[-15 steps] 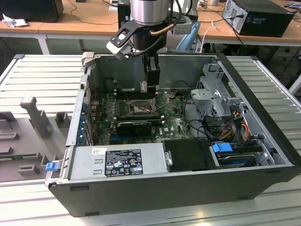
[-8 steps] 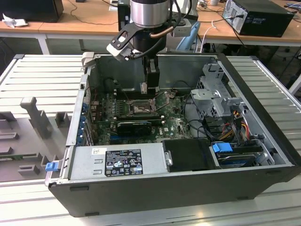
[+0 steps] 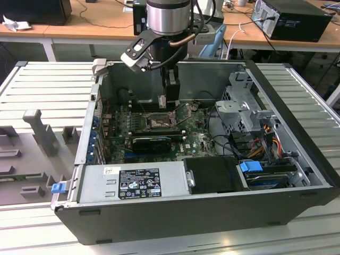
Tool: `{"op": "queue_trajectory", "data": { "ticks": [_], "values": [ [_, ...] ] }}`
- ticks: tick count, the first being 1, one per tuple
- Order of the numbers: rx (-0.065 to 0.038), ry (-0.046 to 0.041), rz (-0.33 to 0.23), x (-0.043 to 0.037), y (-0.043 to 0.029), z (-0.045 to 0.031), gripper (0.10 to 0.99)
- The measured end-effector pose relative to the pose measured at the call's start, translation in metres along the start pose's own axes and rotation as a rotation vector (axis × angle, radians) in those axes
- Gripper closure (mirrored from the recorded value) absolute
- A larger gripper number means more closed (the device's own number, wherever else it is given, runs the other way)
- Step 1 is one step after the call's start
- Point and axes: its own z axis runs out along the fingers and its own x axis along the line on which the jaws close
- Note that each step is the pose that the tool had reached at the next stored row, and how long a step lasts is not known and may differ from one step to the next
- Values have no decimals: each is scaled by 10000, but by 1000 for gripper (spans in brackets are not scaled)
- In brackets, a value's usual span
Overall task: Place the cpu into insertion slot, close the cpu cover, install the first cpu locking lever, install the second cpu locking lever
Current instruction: 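Place the cpu into insertion slot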
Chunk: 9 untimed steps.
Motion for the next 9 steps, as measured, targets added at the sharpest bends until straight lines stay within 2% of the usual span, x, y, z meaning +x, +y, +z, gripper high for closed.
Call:
{"op": "queue_trajectory", "data": {
  "ticks": [2, 9],
  "values": [
    [14, 82, -1, 0, -2, 24, 557],
    [20, 96, -185, -1, -15, 147, 557]
  ]
}}
